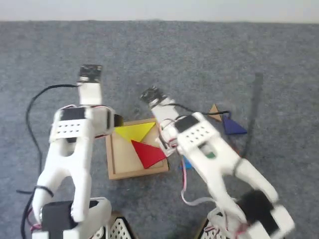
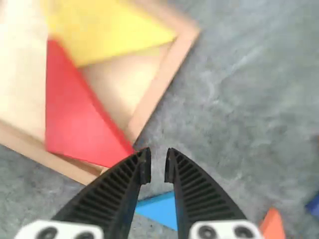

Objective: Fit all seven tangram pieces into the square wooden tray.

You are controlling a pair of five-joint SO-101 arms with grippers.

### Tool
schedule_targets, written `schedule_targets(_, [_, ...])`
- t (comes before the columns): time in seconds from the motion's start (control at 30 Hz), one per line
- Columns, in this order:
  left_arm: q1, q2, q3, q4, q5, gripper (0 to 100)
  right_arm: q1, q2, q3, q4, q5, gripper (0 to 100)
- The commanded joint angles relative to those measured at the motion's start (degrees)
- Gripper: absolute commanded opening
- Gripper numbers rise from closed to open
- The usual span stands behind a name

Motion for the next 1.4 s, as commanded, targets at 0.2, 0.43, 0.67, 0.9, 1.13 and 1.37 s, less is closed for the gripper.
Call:
schedule_targets(0.2, [-15.1, 3.4, -10.9, 3.1, 0.3, 29, -19.3, -6.3, -0.3, -0.7, 3.7, 7.4])
schedule_targets(0.43, [-25.8, 24.2, -32.7, 12.0, 0.5, 29, -24.7, 9.9, -6.8, -6.0, 4.0, 7.4])
schedule_targets(0.67, [-26.0, 33.5, -38.7, 12.7, 0.5, 29, -24.7, 20.7, -16.0, -4.9, 3.7, 7.4])
schedule_targets(0.9, [-25.8, 28.3, -36.7, 13.0, 0.5, 29, -17.5, 26.1, -20.9, -4.9, 4.0, 7.4])
schedule_targets(1.13, [-25.1, 24.7, -34.0, 12.7, 0.4, 29, -14.4, 27.1, -24.4, -4.9, 4.0, 7.4])
schedule_targets(1.37, [-25.1, 25.0, -34.0, 12.6, 0.2, 29, -13.8, 23.3, -28.3, -4.9, 3.5, 7.3])
